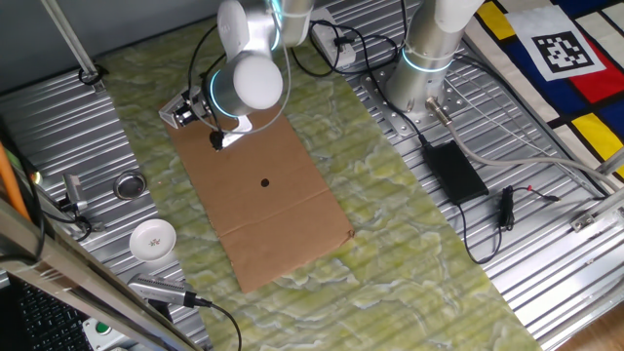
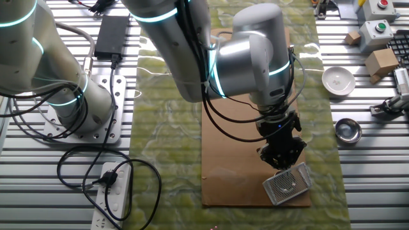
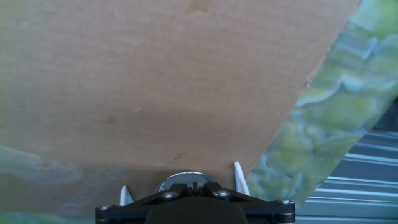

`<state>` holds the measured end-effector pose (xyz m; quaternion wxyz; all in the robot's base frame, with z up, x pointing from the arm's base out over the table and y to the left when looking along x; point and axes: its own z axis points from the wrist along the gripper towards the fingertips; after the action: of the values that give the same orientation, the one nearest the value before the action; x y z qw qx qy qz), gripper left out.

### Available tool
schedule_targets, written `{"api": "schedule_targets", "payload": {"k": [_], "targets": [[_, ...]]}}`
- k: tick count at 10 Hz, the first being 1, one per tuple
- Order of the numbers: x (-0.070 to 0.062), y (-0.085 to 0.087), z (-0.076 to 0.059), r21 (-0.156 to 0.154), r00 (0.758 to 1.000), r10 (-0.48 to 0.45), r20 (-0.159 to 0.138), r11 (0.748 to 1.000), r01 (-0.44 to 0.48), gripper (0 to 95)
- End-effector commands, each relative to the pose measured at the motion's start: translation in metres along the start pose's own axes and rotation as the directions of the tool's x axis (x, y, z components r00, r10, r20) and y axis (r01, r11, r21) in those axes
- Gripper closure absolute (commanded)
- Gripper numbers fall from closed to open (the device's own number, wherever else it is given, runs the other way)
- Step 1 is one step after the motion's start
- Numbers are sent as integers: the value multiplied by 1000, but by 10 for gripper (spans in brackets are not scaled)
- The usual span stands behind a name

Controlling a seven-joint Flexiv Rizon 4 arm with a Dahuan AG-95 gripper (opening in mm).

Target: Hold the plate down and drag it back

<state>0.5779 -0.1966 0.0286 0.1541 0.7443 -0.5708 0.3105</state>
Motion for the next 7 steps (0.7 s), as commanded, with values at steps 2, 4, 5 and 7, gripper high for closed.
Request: {"api": "schedule_targets", "payload": {"k": [2,4,5,7], "targets": [[-1,0,0,-1,1000,7,4,1000,-7,950],[-1,0,0,-1,1000,9,5,1000,-9,950],[-1,0,0,-1,1000,11,7,1000,-11,950],[-1,0,1,0,1000,14,10,1000,-14,950]]}}
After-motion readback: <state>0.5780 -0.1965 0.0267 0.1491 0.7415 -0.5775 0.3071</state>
